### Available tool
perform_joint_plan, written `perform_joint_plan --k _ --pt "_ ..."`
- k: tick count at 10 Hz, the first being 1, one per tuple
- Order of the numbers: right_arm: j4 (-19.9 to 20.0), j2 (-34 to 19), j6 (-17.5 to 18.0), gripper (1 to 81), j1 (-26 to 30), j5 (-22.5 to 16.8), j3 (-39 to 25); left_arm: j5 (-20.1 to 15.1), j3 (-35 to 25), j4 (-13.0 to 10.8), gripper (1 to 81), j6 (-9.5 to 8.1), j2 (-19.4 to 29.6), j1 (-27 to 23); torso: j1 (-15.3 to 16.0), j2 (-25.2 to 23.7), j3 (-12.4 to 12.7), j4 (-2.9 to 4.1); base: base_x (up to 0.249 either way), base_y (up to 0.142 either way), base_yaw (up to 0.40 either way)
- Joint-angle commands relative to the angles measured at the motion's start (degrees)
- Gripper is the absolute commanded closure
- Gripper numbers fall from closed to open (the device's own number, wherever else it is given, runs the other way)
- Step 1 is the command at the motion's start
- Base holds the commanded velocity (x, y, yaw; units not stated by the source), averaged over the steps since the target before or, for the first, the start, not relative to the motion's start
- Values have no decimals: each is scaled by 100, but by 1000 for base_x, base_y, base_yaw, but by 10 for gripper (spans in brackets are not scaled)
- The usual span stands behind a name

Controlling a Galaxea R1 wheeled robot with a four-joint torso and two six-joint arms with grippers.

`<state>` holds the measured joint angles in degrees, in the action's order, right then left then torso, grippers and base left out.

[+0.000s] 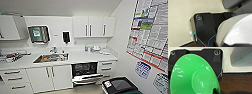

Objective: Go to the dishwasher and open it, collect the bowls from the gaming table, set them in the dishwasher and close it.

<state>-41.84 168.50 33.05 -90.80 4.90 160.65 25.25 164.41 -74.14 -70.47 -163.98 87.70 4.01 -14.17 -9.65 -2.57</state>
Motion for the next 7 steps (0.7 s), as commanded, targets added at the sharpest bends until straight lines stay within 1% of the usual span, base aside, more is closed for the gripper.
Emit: perform_joint_plan --k 1,7 --pt "-17 -95 9 811 250 -226 53 -81 73 32 811 16 128 -266 0 0 0 0 86 75 0" --pt "-17 -86 9 811 250 -226 45 -81 73 32 811 16 128 -266 0 0 0 0 86 75 0"
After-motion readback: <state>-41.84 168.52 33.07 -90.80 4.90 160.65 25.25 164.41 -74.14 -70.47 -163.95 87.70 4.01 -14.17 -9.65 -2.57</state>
